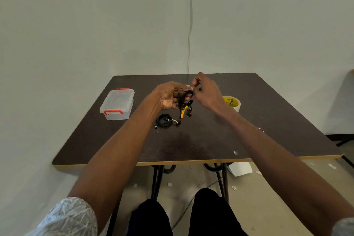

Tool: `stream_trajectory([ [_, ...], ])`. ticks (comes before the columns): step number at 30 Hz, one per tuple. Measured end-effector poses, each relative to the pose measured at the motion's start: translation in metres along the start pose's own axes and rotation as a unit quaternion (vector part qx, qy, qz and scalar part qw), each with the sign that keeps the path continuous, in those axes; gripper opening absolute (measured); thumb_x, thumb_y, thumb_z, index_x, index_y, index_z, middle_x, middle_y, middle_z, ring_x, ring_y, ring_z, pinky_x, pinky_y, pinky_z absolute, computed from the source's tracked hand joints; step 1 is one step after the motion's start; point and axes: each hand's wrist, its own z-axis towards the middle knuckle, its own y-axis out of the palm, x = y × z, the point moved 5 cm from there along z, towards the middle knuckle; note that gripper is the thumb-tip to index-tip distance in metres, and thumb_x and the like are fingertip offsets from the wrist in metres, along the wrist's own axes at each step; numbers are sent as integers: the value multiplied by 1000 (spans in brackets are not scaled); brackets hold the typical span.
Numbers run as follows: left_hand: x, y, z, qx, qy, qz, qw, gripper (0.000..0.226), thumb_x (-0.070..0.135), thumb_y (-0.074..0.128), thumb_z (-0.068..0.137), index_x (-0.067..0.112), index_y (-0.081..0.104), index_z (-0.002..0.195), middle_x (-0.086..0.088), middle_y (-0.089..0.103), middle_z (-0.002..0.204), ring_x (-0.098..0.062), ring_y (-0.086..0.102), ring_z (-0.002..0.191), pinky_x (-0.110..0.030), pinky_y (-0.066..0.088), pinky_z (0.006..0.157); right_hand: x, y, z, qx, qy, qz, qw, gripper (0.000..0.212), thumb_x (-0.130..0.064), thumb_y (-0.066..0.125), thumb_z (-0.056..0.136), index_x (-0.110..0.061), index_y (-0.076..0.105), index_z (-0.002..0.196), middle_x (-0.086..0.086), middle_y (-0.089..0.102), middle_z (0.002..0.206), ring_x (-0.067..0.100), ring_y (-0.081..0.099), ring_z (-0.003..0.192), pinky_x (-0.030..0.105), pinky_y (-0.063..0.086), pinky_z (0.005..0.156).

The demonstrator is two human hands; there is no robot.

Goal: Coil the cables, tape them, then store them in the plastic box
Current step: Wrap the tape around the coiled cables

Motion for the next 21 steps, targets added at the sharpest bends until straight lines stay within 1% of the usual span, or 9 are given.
stream_trajectory([
  [1, 0, 1, 0, 1, 3, 7, 1000, 13, 13, 71, 81, 5, 70, 91, -10, 72, 82, -19, 67, 78, -37, 56, 80, 0, 0, 0, 4, -2, -3, 1000, 13, -8, 56, 92, -17, 47, 92, 3, 63, 94, 23, 67, 78, 35, 52, 66],
  [3, 0, 2, -1, 8, 5, 6, 1000, 7, 8, 66, 85, 5, 68, 90, -9, 73, 77, -18, 67, 74, -33, 57, 69, -2, -1, -1, 19, -4, -2, 1000, 11, -8, 57, 92, -15, 48, 93, 2, 64, 93, 21, 64, 80, 29, 49, 66],
  [5, 1, 1, 0, 17, 8, 2, 1000, 6, 6, 63, 88, 4, 68, 91, -9, 73, 76, -18, 67, 74, -32, 58, 65, -3, -2, -2, 34, -11, 7, 999, 10, -8, 57, 93, -14, 49, 94, 2, 64, 92, 20, 64, 78, 28, 50, 65],
  [7, 2, 0, 0, 28, 10, 8, 1000, 6, 6, 62, 89, 5, 67, 92, -8, 73, 74, -18, 67, 73, -33, 58, 68, -3, -1, -4, 44, -18, 14, 999, 9, -8, 57, 93, -13, 50, 95, 2, 65, 91, 20, 66, 73, 29, 50, 63],
  [10, 1, 0, 0, 41, 7, 8, 999, 5, 5, 61, 90, 5, 64, 93, -7, 71, 74, -18, 68, 69, -34, 57, 68, -3, 2, -7, 51, -30, 19, 998, 10, -7, 57, 93, -13, 49, 96, 2, 65, 90, 15, 64, 66, 21, 45, 57],
  [13, 0, 1, -1, 29, 0, 10, 1000, 7, 6, 63, 89, 7, 64, 95, -7, 69, 80, -18, 67, 69, -33, 56, 66, -3, 5, -9, 53, -46, -5, 998, 9, -6, 56, 93, -12, 51, 96, 1, 65, 88, 8, 56, 59, 14, 37, 53],
  [16, 0, 3, -2, 8, 17, 8, 1000, 8, 8, 70, 83, 7, 69, 91, -7, 69, 82, -18, 67, 71, -34, 57, 69, -1, 5, -9, 63, -45, -25, 997, 7, -5, 56, 93, -10, 53, 96, 1, 62, 81, 12, 54, 58, 16, 33, 51],
  [19, 1, 5, -1, 5, 50, 19, 999, 17, 8, 77, 76, 7, 71, 92, -7, 72, 86, -18, 68, 76, -36, 56, 81, 0, 3, -8, 70, -46, -18, 996, 8, -3, 57, 90, -10, 54, 93, 5, 67, 83, 4, 49, 54, 16, 32, 49],
  [21, 2, 6, -1, 13, 74, 36, 997, 23, 6, 80, 72, 7, 71, 93, -6, 73, 83, -16, 68, 75, -31, 56, 74, 1, 1, -8, 72, -32, 4, 997, 10, -5, 59, 89, -13, 53, 90, 5, 69, 86, 5, 54, 57, 18, 37, 50],
])
